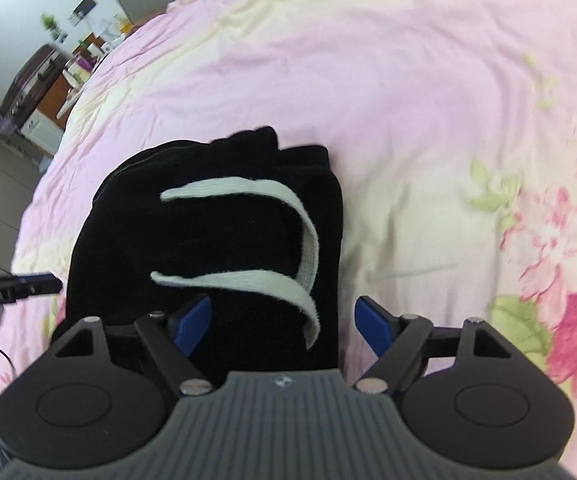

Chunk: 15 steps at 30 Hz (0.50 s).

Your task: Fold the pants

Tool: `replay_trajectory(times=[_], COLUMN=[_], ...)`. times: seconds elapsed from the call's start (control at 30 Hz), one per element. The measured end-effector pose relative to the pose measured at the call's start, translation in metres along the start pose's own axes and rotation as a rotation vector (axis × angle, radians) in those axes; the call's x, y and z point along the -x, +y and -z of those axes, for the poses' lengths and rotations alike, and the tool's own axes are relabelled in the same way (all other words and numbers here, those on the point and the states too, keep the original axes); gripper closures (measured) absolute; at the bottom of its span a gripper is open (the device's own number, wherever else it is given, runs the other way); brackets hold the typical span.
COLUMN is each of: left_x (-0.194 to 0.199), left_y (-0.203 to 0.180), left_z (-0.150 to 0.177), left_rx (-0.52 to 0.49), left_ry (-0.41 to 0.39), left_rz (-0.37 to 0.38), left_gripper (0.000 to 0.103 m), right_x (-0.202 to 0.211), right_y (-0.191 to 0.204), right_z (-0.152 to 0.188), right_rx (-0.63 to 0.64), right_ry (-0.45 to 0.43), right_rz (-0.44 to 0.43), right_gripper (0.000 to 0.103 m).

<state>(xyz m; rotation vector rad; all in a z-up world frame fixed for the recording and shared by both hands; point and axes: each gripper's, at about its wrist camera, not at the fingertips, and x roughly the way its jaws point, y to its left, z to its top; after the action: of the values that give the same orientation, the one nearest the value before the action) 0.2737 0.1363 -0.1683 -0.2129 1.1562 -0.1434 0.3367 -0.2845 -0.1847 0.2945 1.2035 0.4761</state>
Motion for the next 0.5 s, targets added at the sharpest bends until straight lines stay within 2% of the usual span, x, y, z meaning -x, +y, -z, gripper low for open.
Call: replay_trajectory(times=[0.13, 0.23, 0.5], left_x=[-0.015, -0.023, -0.043], left_y=[0.005, 0.016, 0.045], left_z=[-0.003, -0.004, -0.004], left_rx=[0.028, 0.065, 0.119], left_ry=[0.019, 0.036, 0.064], left_rz=[0.041, 0.103, 0.262], left_gripper=[0.016, 0.014, 0.009], right_x=[-0.017, -0.032, -0.054], right_y=[-0.017, -0.026, -0.034], right_z=[-0.005, -0.007, -0.009], right_rx=[-0.100, -0.171, -0.220], right_ry=[0.048, 0.074, 0.104], right_rz=[-0.087, -0.143, -0.191], right_gripper=[0.030, 0.030, 0.027])
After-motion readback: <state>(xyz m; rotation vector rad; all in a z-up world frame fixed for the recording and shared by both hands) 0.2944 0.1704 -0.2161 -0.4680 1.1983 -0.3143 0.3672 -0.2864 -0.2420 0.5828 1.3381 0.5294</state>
